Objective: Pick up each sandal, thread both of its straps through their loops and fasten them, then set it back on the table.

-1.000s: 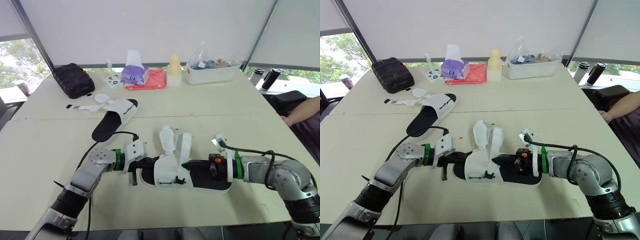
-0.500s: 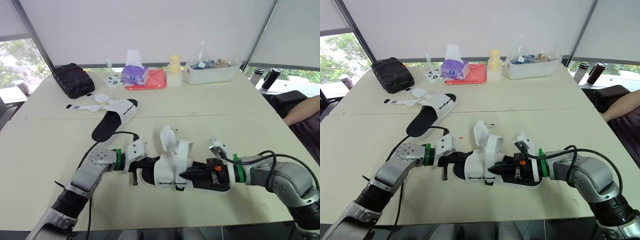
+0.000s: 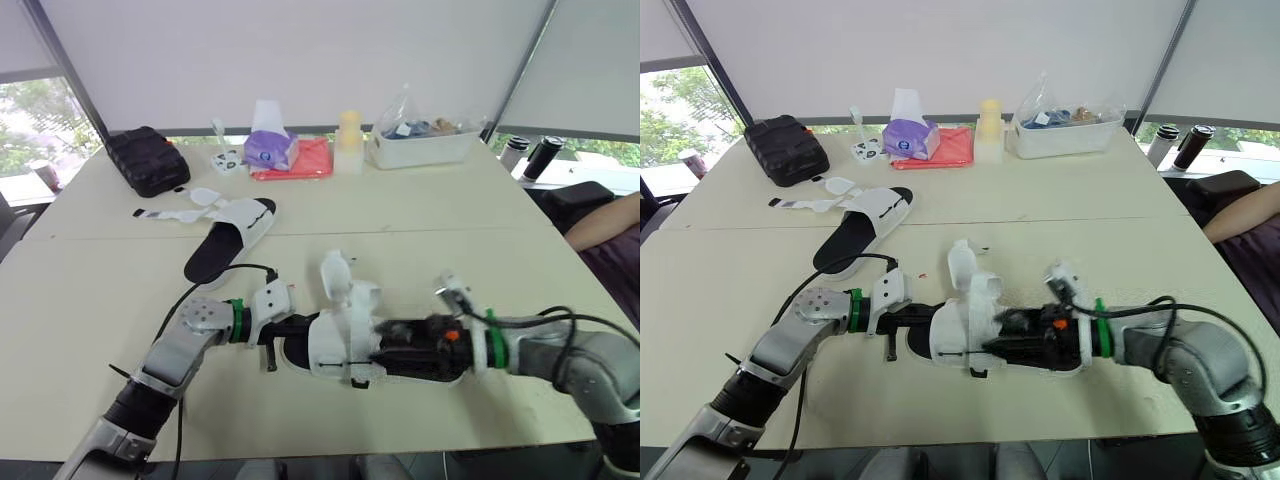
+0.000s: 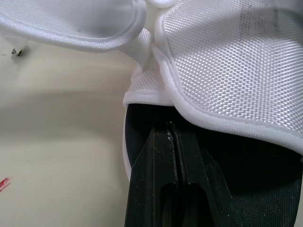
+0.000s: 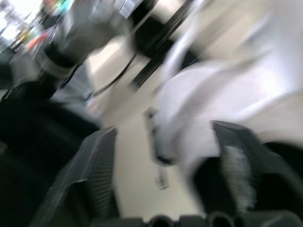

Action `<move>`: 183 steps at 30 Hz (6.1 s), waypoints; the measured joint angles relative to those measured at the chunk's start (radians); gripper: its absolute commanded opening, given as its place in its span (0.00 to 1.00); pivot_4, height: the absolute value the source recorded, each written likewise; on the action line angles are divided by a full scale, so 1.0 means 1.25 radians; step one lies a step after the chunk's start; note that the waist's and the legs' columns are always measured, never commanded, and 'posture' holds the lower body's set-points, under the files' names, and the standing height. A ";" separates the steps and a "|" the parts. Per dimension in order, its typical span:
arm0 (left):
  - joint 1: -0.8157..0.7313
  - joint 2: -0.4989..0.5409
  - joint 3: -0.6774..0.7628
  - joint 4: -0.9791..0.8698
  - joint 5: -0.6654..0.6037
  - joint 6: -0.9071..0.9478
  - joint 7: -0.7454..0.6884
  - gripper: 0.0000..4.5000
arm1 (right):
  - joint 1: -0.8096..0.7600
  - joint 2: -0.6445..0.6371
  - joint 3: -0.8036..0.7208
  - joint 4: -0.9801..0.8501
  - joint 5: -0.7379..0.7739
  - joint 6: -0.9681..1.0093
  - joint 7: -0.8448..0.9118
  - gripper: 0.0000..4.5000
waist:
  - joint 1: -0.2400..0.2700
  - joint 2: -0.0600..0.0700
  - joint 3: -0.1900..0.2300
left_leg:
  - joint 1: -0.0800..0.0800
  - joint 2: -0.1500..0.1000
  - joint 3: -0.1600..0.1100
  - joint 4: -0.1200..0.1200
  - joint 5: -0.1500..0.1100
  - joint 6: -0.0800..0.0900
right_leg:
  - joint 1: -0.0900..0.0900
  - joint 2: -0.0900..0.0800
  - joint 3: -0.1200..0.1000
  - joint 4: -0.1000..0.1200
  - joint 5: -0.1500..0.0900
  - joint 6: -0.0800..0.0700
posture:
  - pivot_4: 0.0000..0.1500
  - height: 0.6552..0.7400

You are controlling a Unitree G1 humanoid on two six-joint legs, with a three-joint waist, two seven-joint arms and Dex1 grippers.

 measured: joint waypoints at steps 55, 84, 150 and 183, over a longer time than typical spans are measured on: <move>-0.018 -0.011 -0.014 0.002 0.001 0.015 -0.035 0.00 | 0.419 0.046 0.088 -0.215 0.189 0.073 -0.153 0.00 | -0.002 -0.001 0.000 | 0.001 0.000 0.000 0.000 0.000 0.001 | 0.001 0.001 0.001 0.000 -0.001 0.001 | 1.00 1.00; -0.052 -0.043 -0.034 0.060 0.007 -0.018 -0.046 0.00 | 0.092 0.157 0.101 -0.002 0.631 -0.117 -0.527 0.00 | -0.001 -0.003 0.000 | 0.001 0.000 0.000 0.002 0.000 0.001 | 0.003 -0.001 0.001 -0.001 -0.001 0.002 | 1.00 1.00; -0.023 -0.073 -0.032 0.038 0.008 -0.019 0.014 0.00 | -0.367 0.107 0.290 0.164 -0.105 0.144 -0.087 0.73 | 0.000 -0.001 0.000 | -0.005 -0.001 -0.001 0.002 0.000 0.001 | -0.003 -0.003 0.000 -0.001 0.000 0.003 | 1.00 1.00; -0.023 -0.075 -0.031 0.040 0.008 -0.024 0.020 0.00 | -0.305 0.200 -0.042 0.123 0.019 0.234 -0.146 0.00 | -0.001 -0.001 -0.001 | -0.011 -0.001 -0.005 0.007 -0.001 0.001 | -0.005 -0.003 -0.004 0.000 0.000 0.004 | 1.00 1.00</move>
